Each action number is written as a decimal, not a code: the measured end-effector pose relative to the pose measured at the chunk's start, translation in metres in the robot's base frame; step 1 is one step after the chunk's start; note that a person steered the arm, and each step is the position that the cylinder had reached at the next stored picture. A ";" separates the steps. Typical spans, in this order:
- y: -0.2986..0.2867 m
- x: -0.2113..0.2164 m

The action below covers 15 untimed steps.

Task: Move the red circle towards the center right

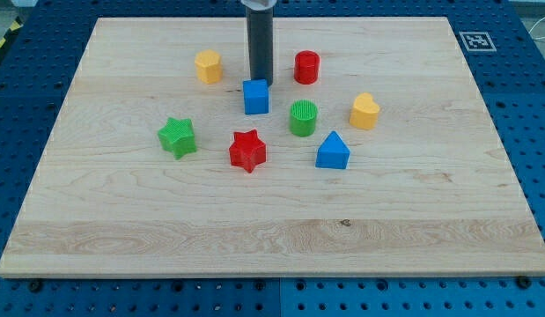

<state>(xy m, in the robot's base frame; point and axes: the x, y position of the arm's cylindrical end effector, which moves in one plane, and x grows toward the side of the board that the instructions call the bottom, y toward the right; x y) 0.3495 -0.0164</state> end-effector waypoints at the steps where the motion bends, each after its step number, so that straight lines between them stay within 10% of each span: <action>1: 0.001 -0.017; 2: 0.019 -0.057; 7: 0.077 0.018; 13: 0.129 -0.114; 15: 0.179 -0.080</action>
<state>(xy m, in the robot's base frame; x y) 0.2693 0.1630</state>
